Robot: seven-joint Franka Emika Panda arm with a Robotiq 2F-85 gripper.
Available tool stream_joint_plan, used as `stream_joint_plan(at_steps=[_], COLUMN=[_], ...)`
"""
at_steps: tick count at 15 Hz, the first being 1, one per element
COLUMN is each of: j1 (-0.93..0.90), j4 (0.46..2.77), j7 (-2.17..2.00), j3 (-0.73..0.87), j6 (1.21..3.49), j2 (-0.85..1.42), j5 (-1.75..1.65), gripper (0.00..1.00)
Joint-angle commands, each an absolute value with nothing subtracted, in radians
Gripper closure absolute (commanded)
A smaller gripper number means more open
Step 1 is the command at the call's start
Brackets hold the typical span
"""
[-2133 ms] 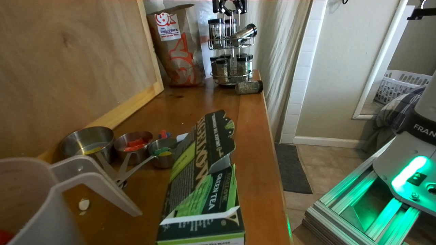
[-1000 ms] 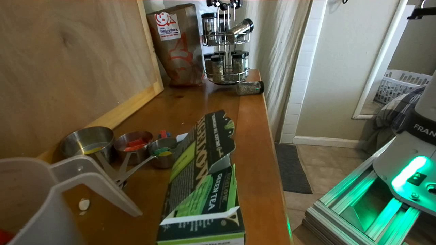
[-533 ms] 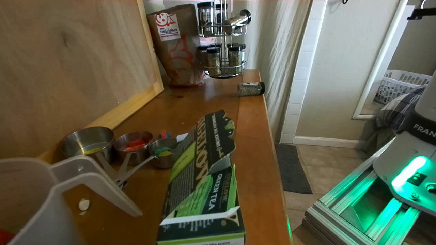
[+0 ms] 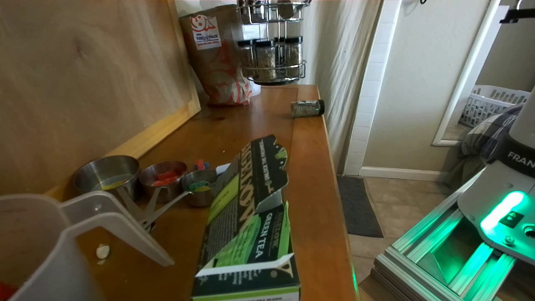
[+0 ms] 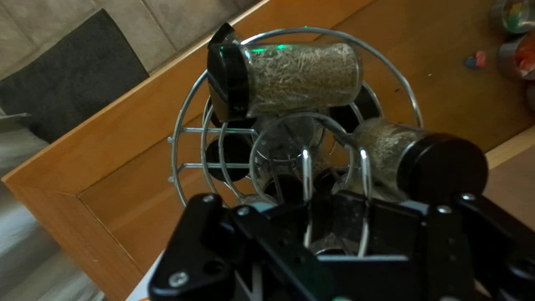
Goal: Pick up the circular spice rack and move it to the left of the counter
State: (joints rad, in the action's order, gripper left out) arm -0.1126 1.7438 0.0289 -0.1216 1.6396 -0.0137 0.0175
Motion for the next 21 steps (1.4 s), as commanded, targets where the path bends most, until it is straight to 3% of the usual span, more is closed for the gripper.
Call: stream_joint_plan(at_steps=[1,21], j1=[-0.148,-0.28], j4=[1.756,1.725], j7=[0.096,-0.074], j3=[-0.153,-0.278], j6=[1.598,1.735], j2=[-0.101,0.077], j5=[0.027,0.076], gripper=[1.0,1.0])
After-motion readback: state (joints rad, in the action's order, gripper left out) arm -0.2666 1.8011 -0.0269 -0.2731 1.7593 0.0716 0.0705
